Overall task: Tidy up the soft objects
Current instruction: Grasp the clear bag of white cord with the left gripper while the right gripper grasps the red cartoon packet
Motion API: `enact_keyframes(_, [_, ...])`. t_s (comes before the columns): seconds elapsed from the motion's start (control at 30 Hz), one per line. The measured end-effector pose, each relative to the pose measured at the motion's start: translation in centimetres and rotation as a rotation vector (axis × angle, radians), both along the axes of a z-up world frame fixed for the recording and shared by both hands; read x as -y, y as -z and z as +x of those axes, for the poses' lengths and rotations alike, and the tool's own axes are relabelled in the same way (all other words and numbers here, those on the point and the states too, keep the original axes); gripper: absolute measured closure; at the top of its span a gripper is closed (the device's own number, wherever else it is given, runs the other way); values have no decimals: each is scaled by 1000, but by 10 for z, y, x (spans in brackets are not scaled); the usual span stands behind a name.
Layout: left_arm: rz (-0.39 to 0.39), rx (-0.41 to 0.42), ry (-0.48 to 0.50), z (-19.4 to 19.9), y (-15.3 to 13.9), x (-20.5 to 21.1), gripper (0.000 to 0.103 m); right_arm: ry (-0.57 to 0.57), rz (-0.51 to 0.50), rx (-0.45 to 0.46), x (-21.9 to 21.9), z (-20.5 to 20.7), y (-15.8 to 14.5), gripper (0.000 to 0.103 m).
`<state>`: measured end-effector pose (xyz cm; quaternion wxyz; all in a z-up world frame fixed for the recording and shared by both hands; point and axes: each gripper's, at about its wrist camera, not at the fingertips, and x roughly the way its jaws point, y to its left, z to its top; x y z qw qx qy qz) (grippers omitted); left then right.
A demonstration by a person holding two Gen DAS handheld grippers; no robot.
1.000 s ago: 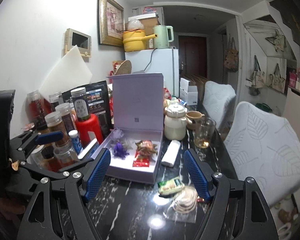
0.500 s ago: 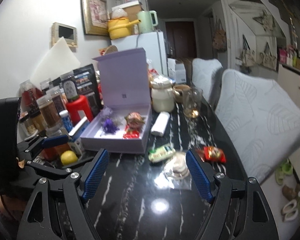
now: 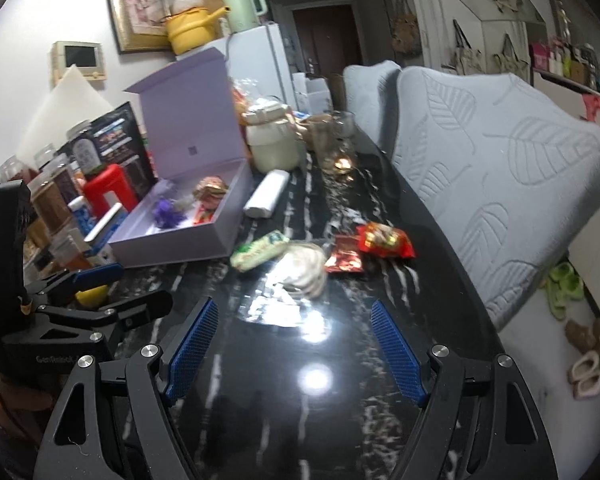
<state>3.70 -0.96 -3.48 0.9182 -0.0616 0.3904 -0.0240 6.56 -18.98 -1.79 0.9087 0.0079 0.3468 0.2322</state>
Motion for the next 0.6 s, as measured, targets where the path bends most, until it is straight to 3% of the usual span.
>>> enact_keyframes(0.6, [-5, -127, 27, 89, 40, 46, 0, 62, -8, -81, 47, 63, 30, 23])
